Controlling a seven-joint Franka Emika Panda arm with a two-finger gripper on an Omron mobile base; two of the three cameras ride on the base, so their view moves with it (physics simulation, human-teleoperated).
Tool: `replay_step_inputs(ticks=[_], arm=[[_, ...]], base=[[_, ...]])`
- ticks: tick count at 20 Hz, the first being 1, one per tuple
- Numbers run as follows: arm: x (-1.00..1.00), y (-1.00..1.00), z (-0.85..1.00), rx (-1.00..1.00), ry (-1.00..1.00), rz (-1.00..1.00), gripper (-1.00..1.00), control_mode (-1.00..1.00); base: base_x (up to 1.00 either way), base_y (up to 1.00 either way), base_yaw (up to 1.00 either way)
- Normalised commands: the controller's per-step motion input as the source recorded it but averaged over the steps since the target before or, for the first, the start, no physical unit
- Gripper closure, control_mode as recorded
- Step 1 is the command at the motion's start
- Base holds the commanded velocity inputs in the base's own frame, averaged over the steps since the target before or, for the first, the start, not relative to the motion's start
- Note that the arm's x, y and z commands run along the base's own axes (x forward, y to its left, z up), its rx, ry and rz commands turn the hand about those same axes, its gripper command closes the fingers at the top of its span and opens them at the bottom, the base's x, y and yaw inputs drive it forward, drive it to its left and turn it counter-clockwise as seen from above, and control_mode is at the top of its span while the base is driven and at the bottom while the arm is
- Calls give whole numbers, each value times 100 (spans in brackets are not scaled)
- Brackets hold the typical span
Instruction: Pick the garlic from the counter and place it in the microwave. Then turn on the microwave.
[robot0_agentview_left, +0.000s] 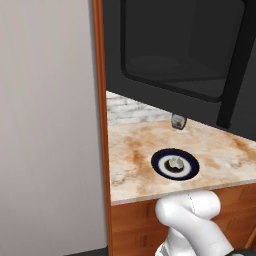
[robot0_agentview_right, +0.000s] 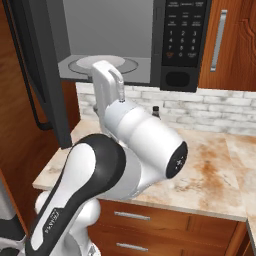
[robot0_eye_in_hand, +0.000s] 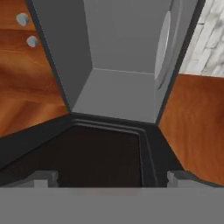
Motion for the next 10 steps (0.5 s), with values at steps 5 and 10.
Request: replay_step_inputs(ticks=[5, 10], arm=[[29, -2, -1, -9, -4, 6, -100, -100], [29, -8, 0, 0, 11, 2, -100, -100]], base=[[0, 0, 0], [0, 0, 0]])
